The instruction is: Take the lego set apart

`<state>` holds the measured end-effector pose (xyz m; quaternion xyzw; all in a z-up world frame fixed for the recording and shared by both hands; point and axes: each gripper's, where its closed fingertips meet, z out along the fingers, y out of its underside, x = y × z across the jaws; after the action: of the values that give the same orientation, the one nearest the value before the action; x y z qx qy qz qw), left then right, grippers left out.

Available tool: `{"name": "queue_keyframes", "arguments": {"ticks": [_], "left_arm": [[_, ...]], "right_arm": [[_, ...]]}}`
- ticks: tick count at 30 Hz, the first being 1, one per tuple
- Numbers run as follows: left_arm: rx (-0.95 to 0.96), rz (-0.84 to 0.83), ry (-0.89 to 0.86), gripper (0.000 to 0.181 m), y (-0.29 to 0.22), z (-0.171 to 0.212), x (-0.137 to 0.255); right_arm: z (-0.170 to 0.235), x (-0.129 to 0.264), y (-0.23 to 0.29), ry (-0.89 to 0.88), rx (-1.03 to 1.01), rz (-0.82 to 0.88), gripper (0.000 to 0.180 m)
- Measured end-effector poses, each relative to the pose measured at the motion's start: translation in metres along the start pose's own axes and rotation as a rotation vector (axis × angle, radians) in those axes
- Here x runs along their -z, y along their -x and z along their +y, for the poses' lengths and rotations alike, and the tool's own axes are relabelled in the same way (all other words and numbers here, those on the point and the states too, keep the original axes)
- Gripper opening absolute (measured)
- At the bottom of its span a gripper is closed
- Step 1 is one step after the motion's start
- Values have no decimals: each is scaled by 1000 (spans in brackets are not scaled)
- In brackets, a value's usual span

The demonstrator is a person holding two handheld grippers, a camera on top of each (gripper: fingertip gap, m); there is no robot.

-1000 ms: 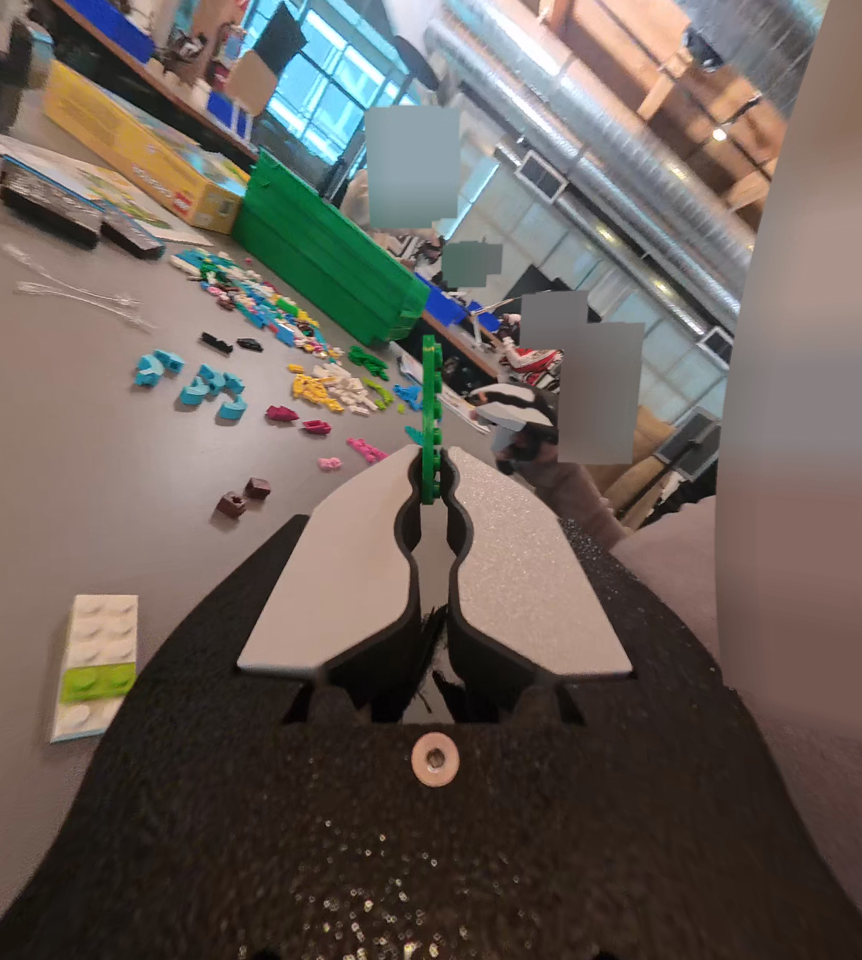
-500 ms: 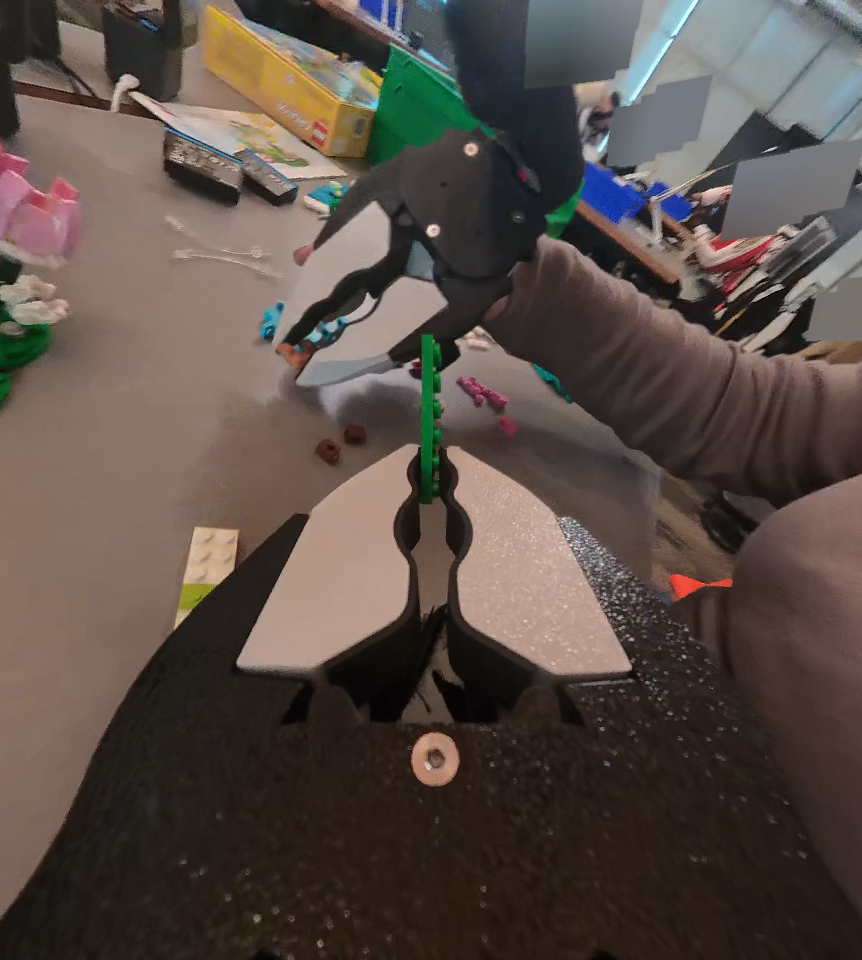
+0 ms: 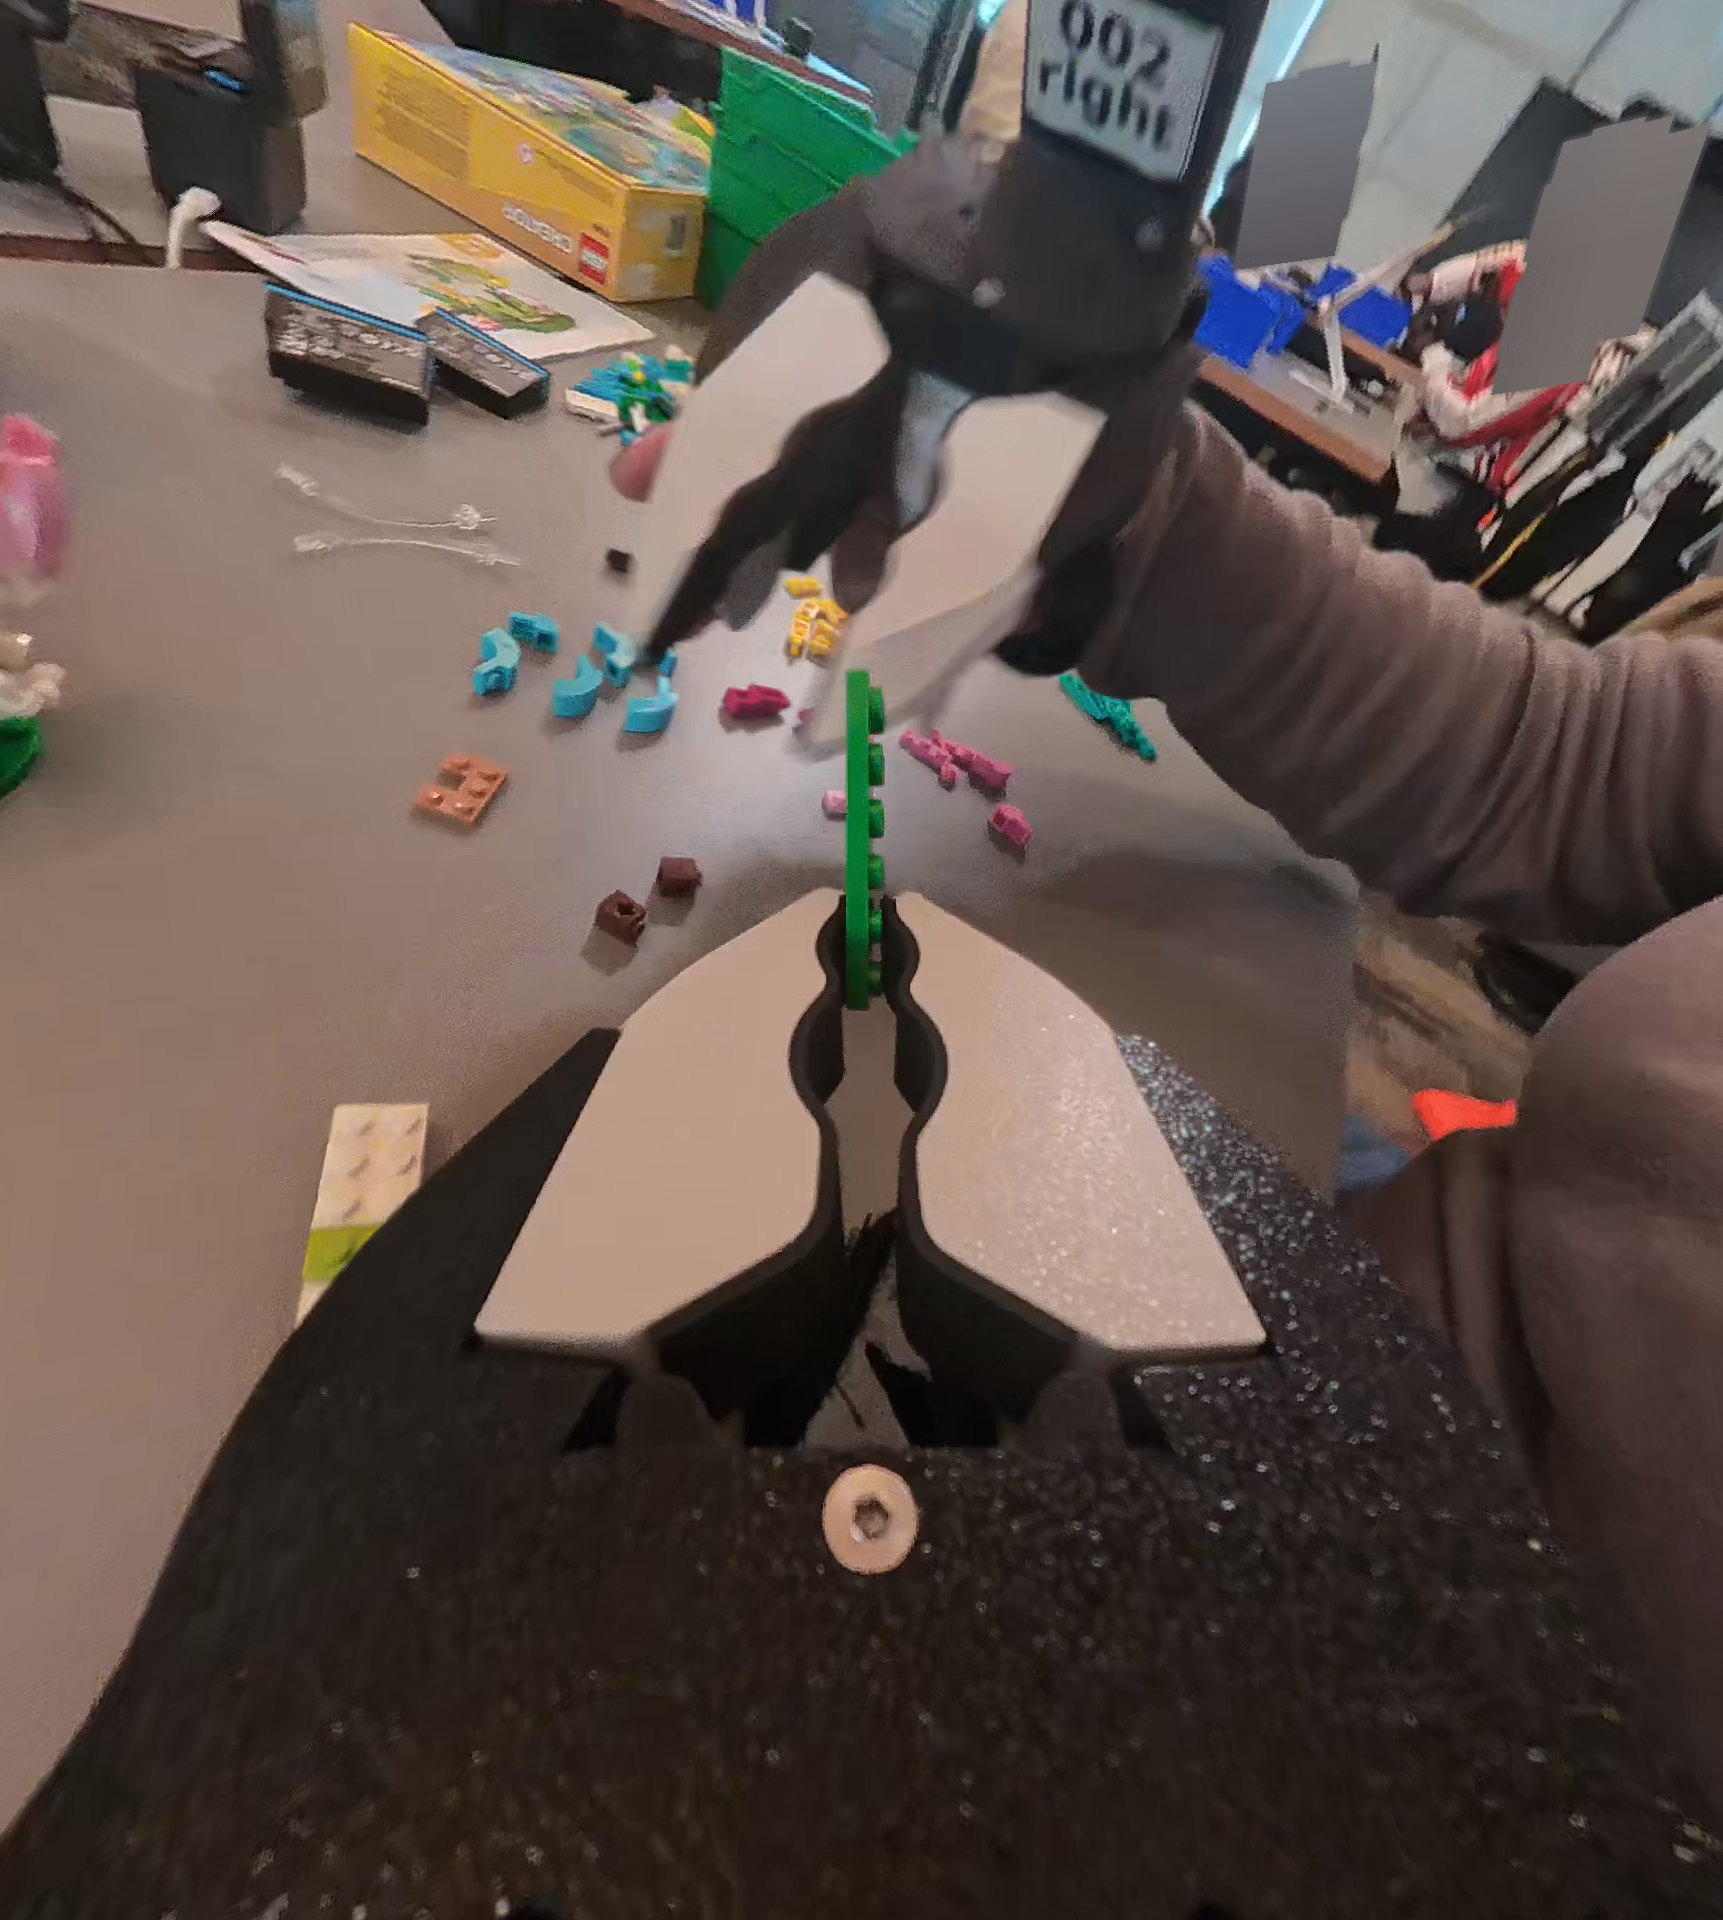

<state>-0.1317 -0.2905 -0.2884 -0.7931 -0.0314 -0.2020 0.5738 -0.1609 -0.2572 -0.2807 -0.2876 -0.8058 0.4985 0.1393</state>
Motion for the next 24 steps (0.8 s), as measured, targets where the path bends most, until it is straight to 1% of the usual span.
{"name": "queue_keyframes", "arguments": {"ticks": [1, 2, 4, 5, 6, 7, 9, 10, 11, 12, 13, 15, 16, 18, 19, 20, 21, 23, 24], "left_arm": [[-29, 9, 14, 4, -4, 1, -4], [-52, 38, 25, 4, -11, 1, -8], [-84, 99, 32, 4, -23, 1, -16], [-103, 111, 40, 4, -26, 2, -21], [-119, 115, 55, 4, -28, 4, -26], [-133, 138, 73, 4, -31, 6, -31], [-133, 150, 63, 6, -37, 5, -39], [-132, 150, 45, 11, -39, 2, -43], [-143, 146, 32, 29, -41, 0, -45], [-165, 137, 38, 41, -42, -1, -47], [-188, 121, 46, 47, -42, -1, -48], [-231, 101, 46, 49, -42, -3, -46], [-247, 88, 39, 49, -42, -5, -43], [-261, 63, 15, 46, -38, -10, -38], [-257, 53, -3, 45, -36, -14, -34], [-247, 43, -25, 43, -34, -18, -31], [-233, 35, -47, 41, -31, -22, -28], [-200, 27, -86, 40, -25, -28, -23], [-186, 21, -97, 40, -22, -30, -20]], "right_arm": [[-14, 7, 20, -99, -39, -92, 31], [-21, 13, 34, -156, -67, -151, 32], [-18, 17, 44, -160, -96, -156, 33], [-14, 17, 50, -143, -93, -160, 29], [-12, 18, 55, -136, -82, -162, 13], [-10, 21, 57, -138, -69, -138, 4], [-7, 30, 61, -136, -61, -106, 3], [-4, 35, 63, -135, -59, -84, 3], [0, 43, 63, -128, -52, -48, 3], [5, 52, 63, -118, -44, -3, 3], [10, 66, 61, -108, -39, 55, 3], [26, 109, 43, -83, -40, 252, 3], [37, 142, 25, -62, -59, 408, 3], [71, 227, -10, -28, -168, 754, 3], [92, 268, -21, -29, -266, 875, 3], [114, 301, -27, -50, -390, 937, 3], [138, 323, -30, -77, -530, 943, 3], [185, 350, -33, -98, -803, 898, 3], [204, 357, -34, -94, -888, 882, 3]]}}
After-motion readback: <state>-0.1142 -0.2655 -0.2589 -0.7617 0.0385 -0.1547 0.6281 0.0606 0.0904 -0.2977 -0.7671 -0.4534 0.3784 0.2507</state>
